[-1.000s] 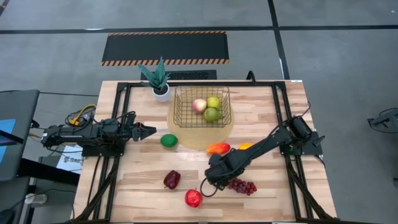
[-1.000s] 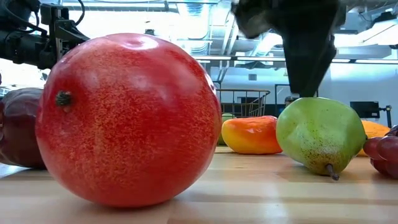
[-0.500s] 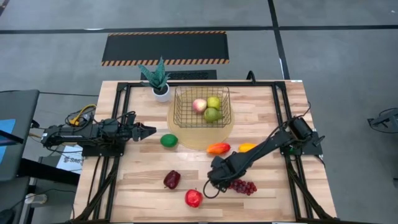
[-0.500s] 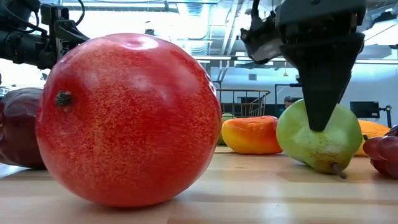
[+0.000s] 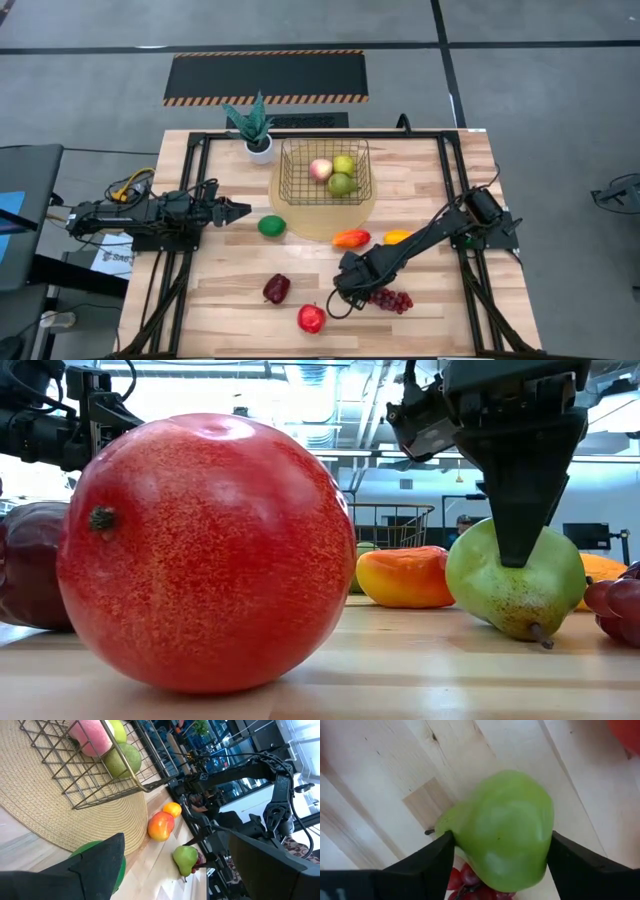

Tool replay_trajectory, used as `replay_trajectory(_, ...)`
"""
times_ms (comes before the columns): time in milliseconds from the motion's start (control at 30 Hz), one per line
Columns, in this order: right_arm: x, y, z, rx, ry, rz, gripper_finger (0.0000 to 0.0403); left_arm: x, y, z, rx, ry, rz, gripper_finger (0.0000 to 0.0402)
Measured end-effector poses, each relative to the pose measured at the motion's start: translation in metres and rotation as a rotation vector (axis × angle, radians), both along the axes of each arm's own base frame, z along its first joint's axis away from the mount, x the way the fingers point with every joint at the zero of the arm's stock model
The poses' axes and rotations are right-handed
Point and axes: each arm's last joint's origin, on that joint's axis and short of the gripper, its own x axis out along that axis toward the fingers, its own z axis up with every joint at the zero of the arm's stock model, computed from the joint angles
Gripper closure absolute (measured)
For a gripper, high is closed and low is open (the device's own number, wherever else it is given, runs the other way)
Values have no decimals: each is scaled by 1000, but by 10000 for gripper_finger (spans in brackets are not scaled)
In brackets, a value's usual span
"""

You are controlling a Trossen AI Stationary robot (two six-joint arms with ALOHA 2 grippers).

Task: Build produce basket
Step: Put the green pear into the wire basket

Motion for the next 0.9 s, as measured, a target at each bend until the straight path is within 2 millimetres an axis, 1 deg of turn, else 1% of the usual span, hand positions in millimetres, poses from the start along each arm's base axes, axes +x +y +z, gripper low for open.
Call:
replay_trajectory(233,-1,0,6,13,-12,-19,124,0,0,0,0,0,0,61)
replay_trajectory(333,-3,-1,16,27,-41,-33,125,0,0,0,0,0,-1,61)
replay_trajectory(433,-6,-4,30,22,-93,-57,125,0,0,0,0,0,-1,61)
replay_trajectory(533,-12,-8,51,21,-166,-76,125,0,0,0,0,0,-1,61)
replay_trajectory(633,-16,-11,76,32,-287,-71,125,0,0,0,0,0,0,61)
replay_trajectory(833,-31,-16,136,48,-624,-58,123,0,0,0,-1,0,0,61)
replay_trajectory(900,-37,-14,156,51,-756,-37,123,0,0,0,-2,0,-1,61)
